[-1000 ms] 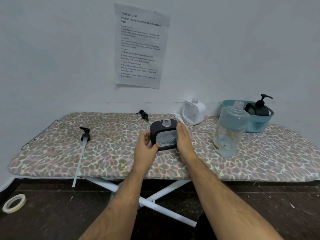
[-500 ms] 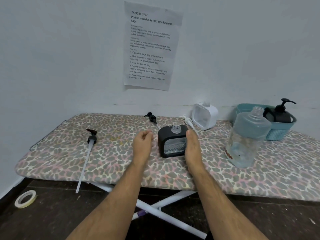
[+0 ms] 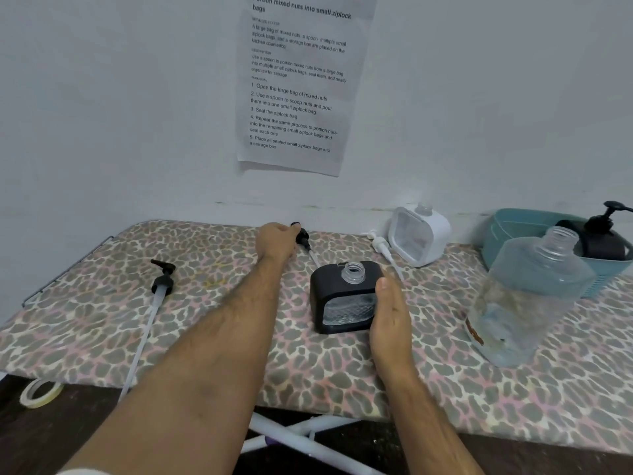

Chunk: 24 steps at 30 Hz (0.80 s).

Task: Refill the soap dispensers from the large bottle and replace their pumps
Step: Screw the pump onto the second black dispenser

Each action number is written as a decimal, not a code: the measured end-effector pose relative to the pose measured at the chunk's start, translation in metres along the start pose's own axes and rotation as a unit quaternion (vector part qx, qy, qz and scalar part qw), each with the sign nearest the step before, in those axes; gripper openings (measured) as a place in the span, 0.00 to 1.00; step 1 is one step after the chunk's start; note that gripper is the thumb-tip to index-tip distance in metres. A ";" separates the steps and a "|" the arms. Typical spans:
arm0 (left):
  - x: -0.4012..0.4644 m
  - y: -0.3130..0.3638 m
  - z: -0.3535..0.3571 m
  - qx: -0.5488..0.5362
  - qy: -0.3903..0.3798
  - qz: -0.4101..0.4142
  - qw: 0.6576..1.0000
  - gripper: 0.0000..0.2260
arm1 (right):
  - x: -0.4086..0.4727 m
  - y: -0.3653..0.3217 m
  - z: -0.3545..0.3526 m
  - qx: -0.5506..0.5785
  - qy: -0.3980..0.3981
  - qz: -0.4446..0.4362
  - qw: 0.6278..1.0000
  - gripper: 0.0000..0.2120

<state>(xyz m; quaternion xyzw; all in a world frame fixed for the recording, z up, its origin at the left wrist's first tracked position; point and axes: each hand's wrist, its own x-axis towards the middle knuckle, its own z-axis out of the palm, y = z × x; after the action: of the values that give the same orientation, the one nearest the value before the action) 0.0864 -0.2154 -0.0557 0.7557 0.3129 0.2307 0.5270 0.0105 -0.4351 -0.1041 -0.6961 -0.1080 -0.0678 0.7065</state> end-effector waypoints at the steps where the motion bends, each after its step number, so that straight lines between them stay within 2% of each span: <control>1: 0.008 0.000 0.003 0.020 0.010 -0.007 1.000 0.16 | 0.000 0.000 0.000 0.008 -0.001 -0.002 1.000 0.31; 6: 0.024 0.000 0.014 0.094 0.004 -0.057 0.994 0.24 | -0.001 0.000 0.000 0.023 0.001 -0.001 1.000 0.28; 9: 0.026 0.002 0.023 0.133 -0.008 -0.055 0.990 0.27 | 0.000 0.001 0.000 0.023 0.001 -0.002 1.000 0.27; 13: 0.028 0.003 0.029 0.158 -0.012 -0.051 0.986 0.24 | -0.001 0.000 0.000 0.029 0.000 -0.005 1.000 0.22; 16: 0.028 0.004 0.027 0.121 -0.021 -0.070 0.990 0.21 | -0.001 0.001 0.000 0.013 0.000 -0.013 1.000 0.25; 19: 0.031 0.000 0.024 0.005 -0.033 -0.105 0.994 0.22 | 0.000 0.002 0.001 0.003 -0.002 -0.013 1.000 0.30; 24: 0.011 0.013 0.004 -0.138 -0.036 -0.069 0.987 0.11 | 0.001 0.004 0.001 -0.015 0.000 -0.006 1.000 0.34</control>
<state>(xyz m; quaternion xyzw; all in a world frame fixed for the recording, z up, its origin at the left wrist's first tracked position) 0.0995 -0.2132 -0.0446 0.6600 0.3104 0.2074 0.6519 0.0126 -0.4344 -0.1077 -0.7063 -0.1106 -0.0735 0.6954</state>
